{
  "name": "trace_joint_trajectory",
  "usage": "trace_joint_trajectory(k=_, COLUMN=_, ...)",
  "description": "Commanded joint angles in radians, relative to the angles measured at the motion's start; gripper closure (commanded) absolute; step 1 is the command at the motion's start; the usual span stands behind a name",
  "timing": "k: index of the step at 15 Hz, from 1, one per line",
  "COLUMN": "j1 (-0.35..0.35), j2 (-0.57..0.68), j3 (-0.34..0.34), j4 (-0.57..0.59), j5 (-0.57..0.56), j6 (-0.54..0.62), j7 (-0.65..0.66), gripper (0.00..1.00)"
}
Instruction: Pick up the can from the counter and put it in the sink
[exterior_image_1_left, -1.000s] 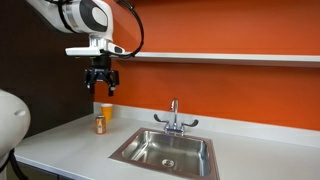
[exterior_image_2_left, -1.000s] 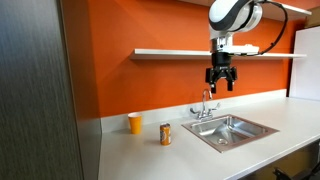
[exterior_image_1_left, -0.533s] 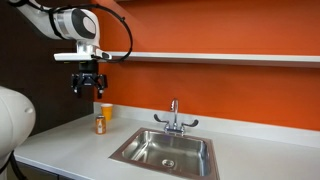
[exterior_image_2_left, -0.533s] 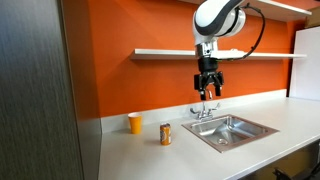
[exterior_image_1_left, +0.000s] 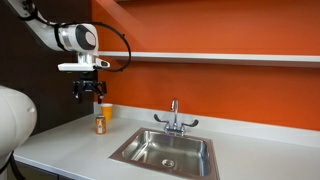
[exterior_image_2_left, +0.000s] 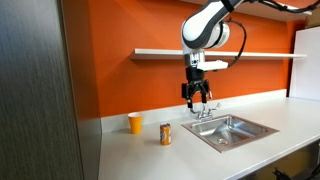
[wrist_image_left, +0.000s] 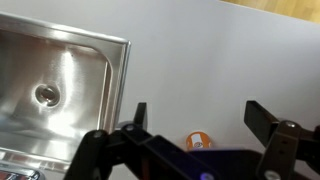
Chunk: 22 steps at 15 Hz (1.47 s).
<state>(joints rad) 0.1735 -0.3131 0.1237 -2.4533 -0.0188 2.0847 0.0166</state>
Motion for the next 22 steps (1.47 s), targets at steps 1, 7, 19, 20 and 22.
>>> trace_joint_trajectory(k=1, j1=-0.011, j2=0.12, j3=0.011, j4=0.058, j5=-0.005, j6=0.058, j7=-0.011, gripper=0.0)
trace_joint_trajectory(k=7, j1=-0.008, j2=0.272, j3=0.015, j4=0.112, j5=-0.026, j6=0.14, j7=-0.007, gripper=0.0)
trace_joint_trajectory(k=19, j1=0.014, j2=0.456, j3=0.038, j4=0.203, j5=-0.024, j6=0.178, j7=-0.023, gripper=0.0)
trace_joint_trajectory(k=20, j1=0.015, j2=0.47, j3=0.037, j4=0.215, j5=-0.027, j6=0.183, j7=-0.022, gripper=0.0)
trace_joint_trajectory(k=22, j1=0.015, j2=0.493, j3=0.035, j4=0.234, j5=-0.036, j6=0.197, j7=-0.023, gripper=0.0)
